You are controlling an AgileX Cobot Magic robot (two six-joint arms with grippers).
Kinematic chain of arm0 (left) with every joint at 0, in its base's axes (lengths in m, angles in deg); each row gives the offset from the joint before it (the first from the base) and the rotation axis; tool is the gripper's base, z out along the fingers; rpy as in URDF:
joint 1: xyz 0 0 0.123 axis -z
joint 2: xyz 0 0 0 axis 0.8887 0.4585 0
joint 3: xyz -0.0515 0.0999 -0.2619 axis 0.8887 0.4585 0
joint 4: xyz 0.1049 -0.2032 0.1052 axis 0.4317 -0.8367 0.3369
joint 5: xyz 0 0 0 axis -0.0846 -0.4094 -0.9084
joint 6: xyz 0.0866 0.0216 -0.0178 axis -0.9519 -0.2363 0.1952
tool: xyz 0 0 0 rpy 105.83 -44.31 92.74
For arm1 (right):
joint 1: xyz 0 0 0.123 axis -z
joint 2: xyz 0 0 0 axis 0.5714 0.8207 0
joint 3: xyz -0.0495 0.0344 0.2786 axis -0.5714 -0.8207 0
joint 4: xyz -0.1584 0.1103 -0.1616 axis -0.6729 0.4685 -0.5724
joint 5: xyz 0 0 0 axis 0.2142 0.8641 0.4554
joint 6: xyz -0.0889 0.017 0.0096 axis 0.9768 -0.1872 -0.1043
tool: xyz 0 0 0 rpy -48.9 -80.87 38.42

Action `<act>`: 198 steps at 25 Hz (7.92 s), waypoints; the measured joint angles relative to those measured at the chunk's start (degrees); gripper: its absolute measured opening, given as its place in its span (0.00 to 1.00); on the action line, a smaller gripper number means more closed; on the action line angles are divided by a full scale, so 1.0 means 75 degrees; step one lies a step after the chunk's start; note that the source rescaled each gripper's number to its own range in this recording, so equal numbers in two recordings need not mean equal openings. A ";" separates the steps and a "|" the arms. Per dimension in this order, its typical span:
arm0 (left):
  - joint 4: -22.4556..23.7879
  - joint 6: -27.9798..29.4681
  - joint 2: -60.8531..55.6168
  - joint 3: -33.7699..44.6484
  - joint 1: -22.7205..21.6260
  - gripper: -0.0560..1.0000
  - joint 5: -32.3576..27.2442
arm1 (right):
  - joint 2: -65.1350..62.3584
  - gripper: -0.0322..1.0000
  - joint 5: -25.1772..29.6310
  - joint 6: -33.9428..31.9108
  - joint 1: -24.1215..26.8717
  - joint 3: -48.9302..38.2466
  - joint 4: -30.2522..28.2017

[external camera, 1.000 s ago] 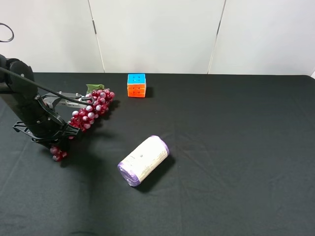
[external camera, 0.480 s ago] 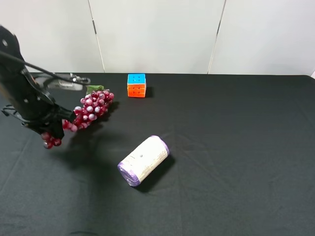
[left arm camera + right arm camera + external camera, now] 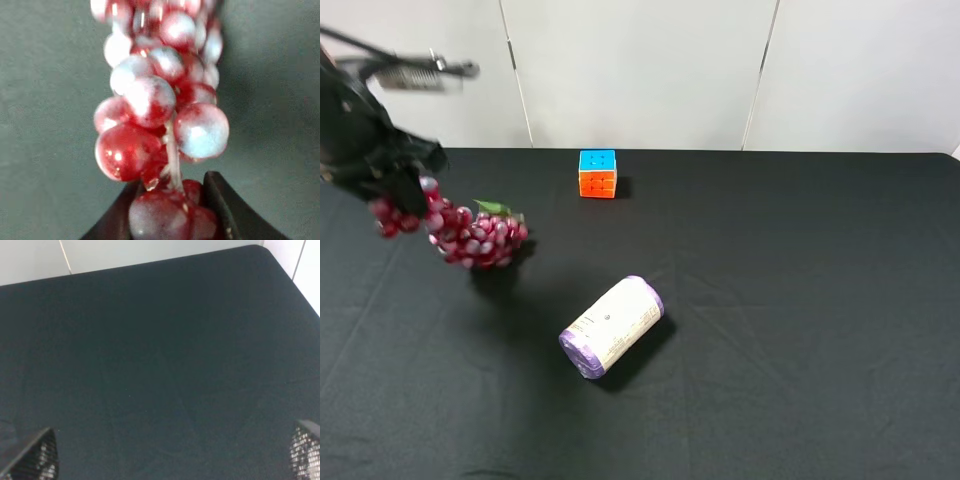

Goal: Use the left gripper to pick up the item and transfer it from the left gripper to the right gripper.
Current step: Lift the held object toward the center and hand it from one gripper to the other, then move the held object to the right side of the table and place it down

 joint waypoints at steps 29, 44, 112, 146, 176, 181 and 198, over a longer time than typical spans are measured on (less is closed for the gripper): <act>-0.0755 -0.0007 -0.0611 -0.2160 0.0000 0.07 -0.1316 | 0.0000 1.00 -0.0008 0.0000 0.0000 0.0000 0.0000; -0.1572 -0.0007 -0.0619 -0.2160 0.0462 0.07 -0.1316 | 0.0000 1.00 0.0002 0.0000 0.0000 0.0000 0.0000; -0.3698 -0.3809 -0.0002 -0.2249 0.2867 0.05 0.0999 | 0.9156 1.00 -0.6527 0.6638 -0.6105 0.1869 0.5992; -0.4971 -0.4081 -0.0002 -0.2249 0.2867 0.05 0.1016 | 1.0156 1.00 -0.7544 0.6660 -0.6105 0.2192 0.5998; -0.4114 -0.2506 -0.0002 -0.2257 0.2867 0.93 0.1184 | 1.0170 0.05 -0.7537 0.6653 -0.6105 0.2192 0.6016; -0.3872 -0.2360 -0.0002 -0.2257 0.2867 0.99 0.1178 | 1.0171 0.05 -0.7547 0.6483 -0.6105 0.2192 0.6016; -0.1838 -0.0970 -0.0567 -0.2257 0.2867 1.00 0.1026 | 1.0171 0.05 -0.7547 0.6256 -0.6105 0.2192 0.6016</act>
